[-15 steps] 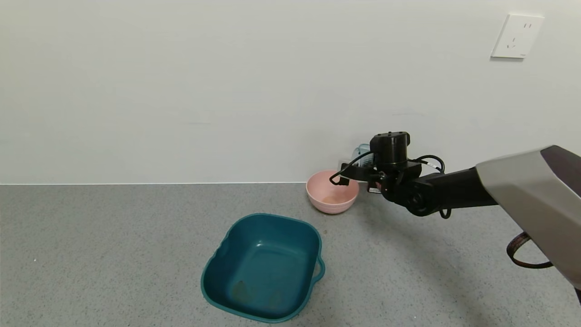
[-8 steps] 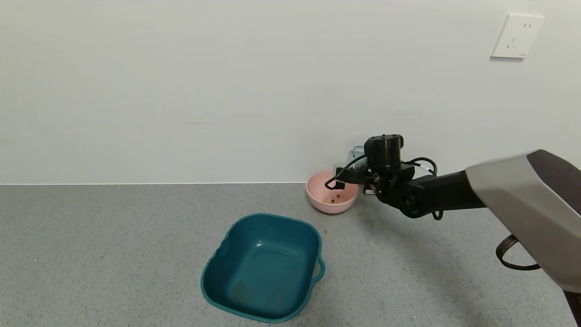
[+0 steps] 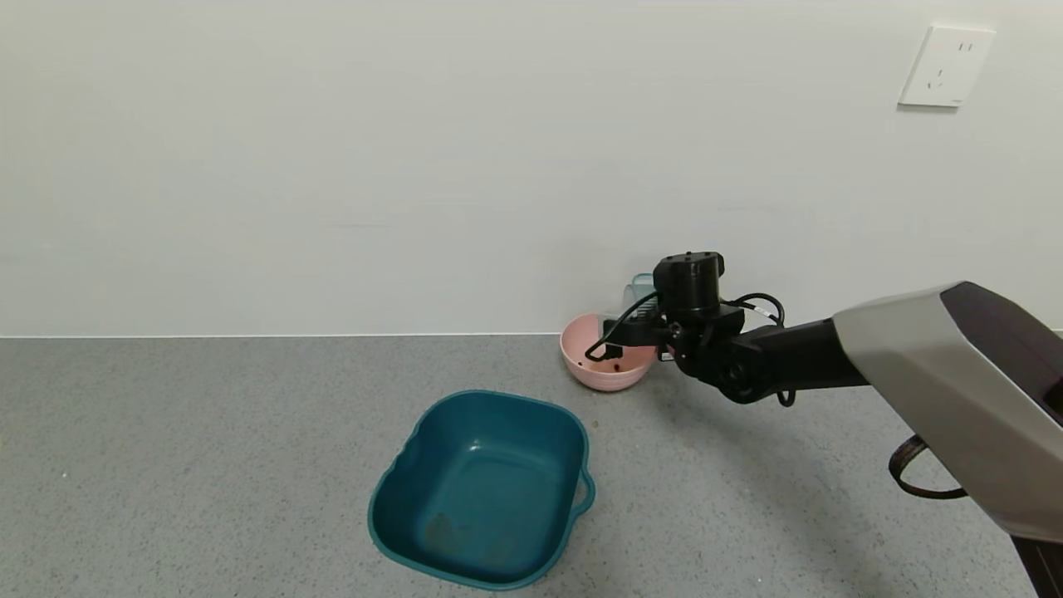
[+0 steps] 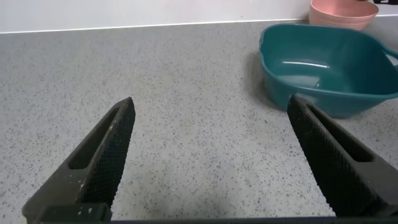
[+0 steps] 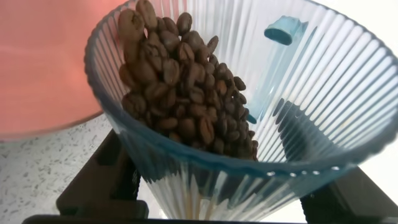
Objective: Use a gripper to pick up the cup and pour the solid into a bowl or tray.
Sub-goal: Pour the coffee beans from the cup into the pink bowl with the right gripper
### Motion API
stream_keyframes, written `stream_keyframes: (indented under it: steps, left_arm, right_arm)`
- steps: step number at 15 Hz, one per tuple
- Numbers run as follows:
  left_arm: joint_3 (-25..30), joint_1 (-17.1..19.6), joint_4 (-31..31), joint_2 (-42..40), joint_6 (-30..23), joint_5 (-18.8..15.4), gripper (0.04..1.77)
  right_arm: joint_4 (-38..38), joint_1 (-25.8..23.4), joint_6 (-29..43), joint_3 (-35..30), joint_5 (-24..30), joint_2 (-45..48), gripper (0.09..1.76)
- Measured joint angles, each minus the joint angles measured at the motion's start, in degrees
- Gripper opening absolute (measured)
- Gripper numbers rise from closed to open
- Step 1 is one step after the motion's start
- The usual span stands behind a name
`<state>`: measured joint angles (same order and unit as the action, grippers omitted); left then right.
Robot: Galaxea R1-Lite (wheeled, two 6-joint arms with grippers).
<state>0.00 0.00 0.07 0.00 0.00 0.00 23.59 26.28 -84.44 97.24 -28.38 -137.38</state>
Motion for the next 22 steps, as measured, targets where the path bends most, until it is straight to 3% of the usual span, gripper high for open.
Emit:
stream_keyframes:
  steps: [13,22]
  left_arm:
    - [0.0,0.0,0.0,0.0,0.0,0.0,1.76]
    - [0.0,0.0,0.0,0.0,0.0,0.0,1.76]
  right_arm:
    - [0.0,0.6,-7.9,2.8,-3.3,-1.2,1.39]
    - [0.4,2.7,-12.5,4.5,-8.7,-2.4,1.39]
